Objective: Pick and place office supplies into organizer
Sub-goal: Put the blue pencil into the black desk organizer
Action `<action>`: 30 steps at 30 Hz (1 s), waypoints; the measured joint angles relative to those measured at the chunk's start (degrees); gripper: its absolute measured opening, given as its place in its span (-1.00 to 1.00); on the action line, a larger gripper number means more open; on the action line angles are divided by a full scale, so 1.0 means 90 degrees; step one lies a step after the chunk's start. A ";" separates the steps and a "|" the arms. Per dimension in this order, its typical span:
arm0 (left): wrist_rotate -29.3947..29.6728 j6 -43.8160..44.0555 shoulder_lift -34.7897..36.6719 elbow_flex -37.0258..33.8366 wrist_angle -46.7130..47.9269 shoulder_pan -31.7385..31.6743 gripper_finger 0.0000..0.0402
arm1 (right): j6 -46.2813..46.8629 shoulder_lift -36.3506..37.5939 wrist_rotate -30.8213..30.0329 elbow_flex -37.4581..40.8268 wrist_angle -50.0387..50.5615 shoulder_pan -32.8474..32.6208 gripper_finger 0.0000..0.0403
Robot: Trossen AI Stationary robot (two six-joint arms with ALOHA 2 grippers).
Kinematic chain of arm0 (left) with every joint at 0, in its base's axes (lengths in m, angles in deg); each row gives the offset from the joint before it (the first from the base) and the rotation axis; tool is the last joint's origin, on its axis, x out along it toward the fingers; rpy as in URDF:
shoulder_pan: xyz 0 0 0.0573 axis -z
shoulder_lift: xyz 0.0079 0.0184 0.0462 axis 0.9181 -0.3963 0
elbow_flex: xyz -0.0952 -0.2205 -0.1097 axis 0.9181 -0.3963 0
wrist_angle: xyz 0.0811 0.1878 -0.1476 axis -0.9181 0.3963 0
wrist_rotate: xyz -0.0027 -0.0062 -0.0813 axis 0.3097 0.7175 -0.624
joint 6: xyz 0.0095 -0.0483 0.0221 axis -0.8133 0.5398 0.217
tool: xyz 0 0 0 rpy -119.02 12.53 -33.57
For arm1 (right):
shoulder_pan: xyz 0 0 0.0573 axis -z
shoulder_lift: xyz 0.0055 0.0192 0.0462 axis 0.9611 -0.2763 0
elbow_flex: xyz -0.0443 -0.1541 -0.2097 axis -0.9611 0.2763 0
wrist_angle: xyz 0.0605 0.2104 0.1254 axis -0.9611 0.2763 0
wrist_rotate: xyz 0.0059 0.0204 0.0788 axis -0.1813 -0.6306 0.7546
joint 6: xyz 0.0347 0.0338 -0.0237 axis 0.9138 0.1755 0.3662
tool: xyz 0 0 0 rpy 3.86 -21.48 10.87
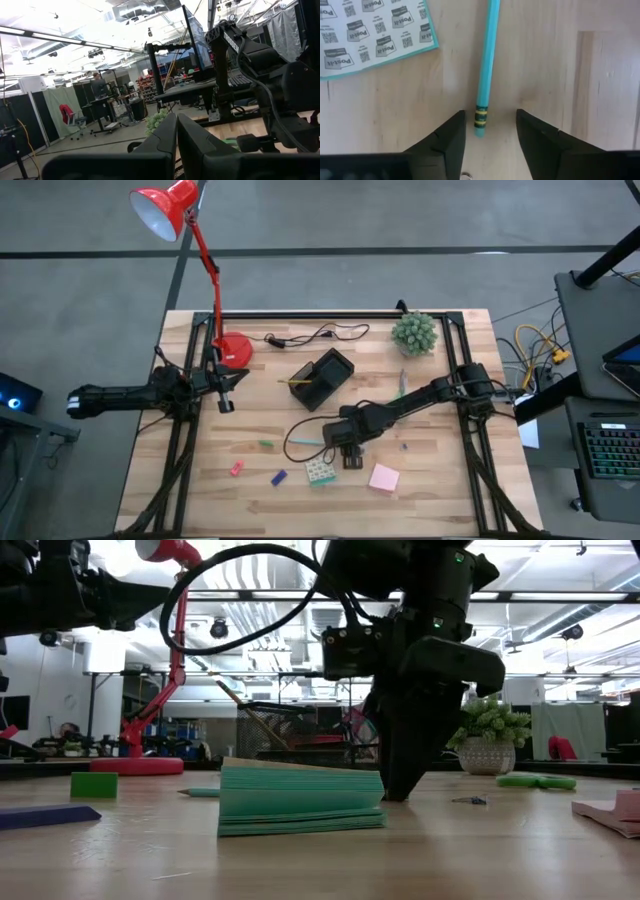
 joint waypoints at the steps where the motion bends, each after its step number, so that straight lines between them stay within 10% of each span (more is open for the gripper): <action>1: 0.0000 0.0000 0.0000 0.0000 0.0000 0.0000 -1.00 | 0.0005 0.0000 0.0001 0.0000 0.0006 0.0013 -0.23; 30: 0.0000 0.0000 0.0002 0.0000 -0.0002 0.0000 -1.00 | 0.0316 -0.0398 0.0214 -0.0008 -0.0148 0.0082 -0.83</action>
